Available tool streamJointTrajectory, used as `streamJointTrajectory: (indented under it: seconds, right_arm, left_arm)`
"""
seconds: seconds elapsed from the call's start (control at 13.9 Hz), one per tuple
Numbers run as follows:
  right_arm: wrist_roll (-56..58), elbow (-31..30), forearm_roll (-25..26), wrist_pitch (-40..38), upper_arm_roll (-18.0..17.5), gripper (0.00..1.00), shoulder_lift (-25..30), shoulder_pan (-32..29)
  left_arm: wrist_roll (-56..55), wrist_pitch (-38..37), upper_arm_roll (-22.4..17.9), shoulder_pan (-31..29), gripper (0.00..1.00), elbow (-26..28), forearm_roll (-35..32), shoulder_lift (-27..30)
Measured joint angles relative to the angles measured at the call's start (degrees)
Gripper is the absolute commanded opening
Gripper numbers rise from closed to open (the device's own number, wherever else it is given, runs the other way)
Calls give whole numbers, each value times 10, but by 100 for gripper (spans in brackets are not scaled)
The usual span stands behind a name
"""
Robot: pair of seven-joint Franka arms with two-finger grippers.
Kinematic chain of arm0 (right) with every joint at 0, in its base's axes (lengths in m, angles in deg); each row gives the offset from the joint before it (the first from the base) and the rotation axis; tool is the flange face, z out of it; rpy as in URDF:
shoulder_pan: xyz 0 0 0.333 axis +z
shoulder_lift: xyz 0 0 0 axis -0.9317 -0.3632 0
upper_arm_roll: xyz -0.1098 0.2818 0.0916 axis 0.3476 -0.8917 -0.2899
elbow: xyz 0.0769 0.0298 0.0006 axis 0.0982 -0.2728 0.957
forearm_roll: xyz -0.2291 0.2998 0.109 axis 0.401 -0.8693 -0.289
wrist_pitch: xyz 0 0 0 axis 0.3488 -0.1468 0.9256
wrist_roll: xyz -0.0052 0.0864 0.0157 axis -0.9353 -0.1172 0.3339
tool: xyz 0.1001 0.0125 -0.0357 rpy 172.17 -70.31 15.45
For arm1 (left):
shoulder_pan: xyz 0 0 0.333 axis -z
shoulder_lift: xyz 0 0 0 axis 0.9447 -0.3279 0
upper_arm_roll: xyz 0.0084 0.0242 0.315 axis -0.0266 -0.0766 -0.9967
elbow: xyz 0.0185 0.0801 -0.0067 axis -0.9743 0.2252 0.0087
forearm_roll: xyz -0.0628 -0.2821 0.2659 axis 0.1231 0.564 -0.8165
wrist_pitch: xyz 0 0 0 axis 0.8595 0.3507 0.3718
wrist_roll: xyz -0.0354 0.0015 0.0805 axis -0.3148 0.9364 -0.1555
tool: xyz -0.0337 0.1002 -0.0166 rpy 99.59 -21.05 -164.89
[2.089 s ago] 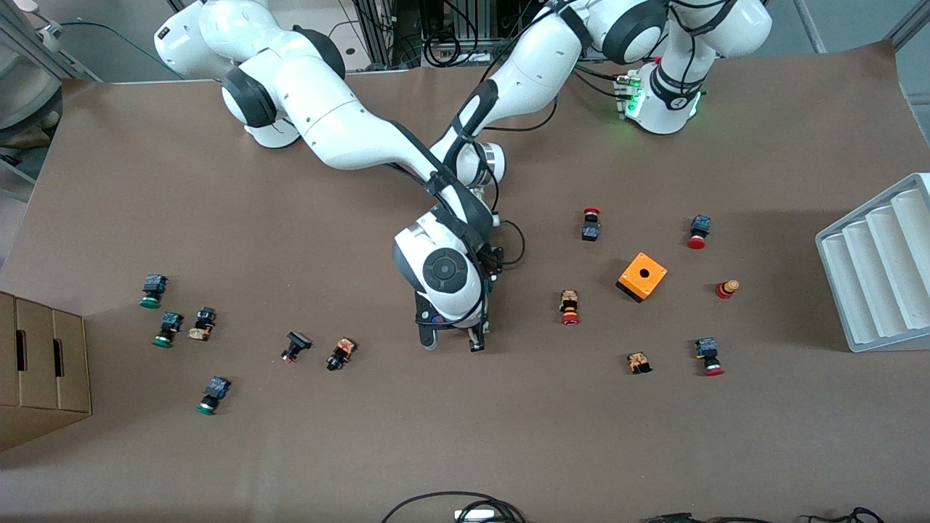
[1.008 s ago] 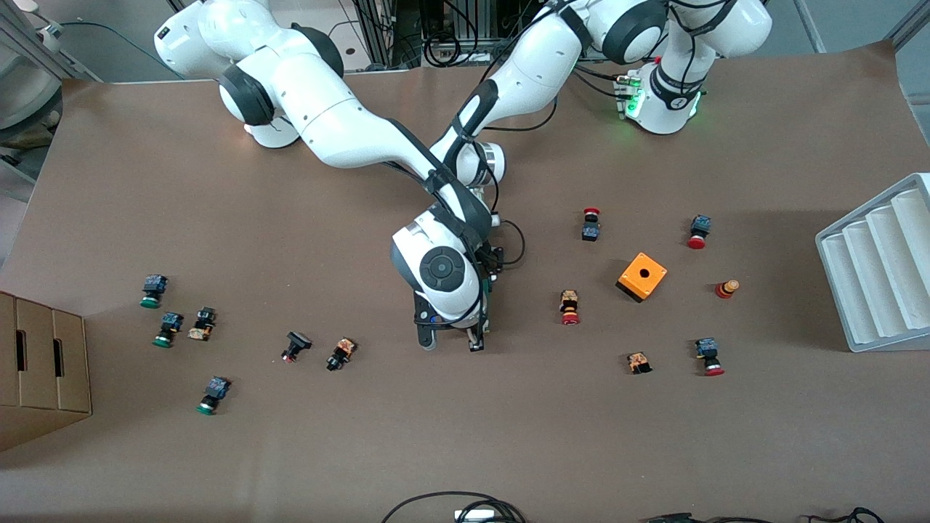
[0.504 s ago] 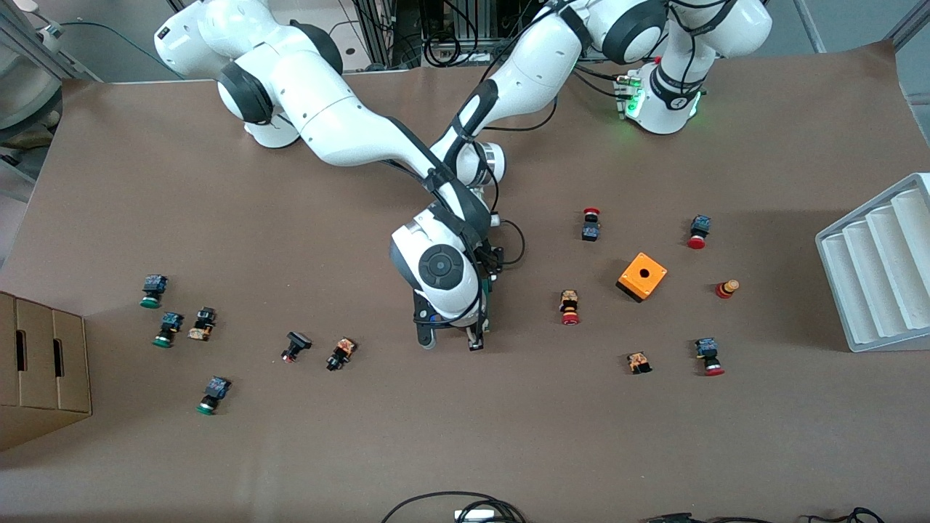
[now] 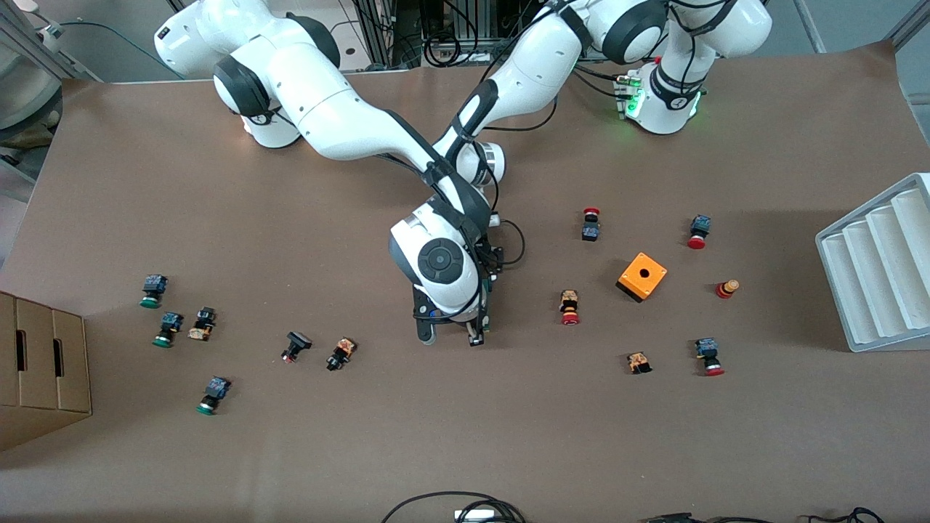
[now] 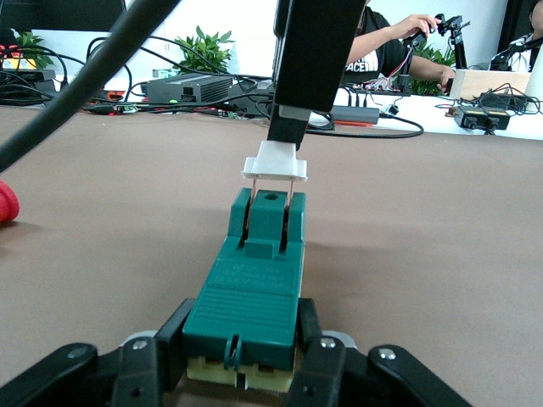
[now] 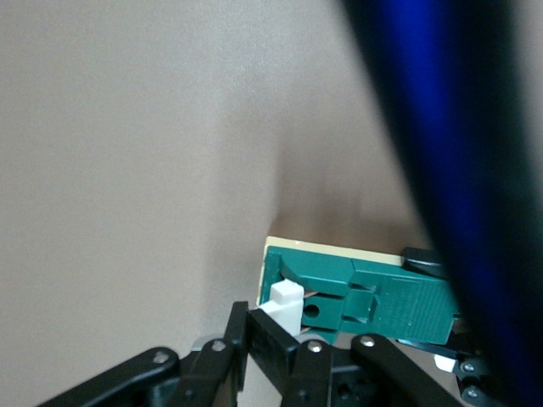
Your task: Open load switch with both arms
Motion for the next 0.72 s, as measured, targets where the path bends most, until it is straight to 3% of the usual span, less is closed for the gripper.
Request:
streamJointTrajectory:
  seconds: [0.72]
  right_arm:
    - [0,-39,8,-13,-3,0,35,13]
  left_arm:
    - [0,0,0,0,52,0,0,0]
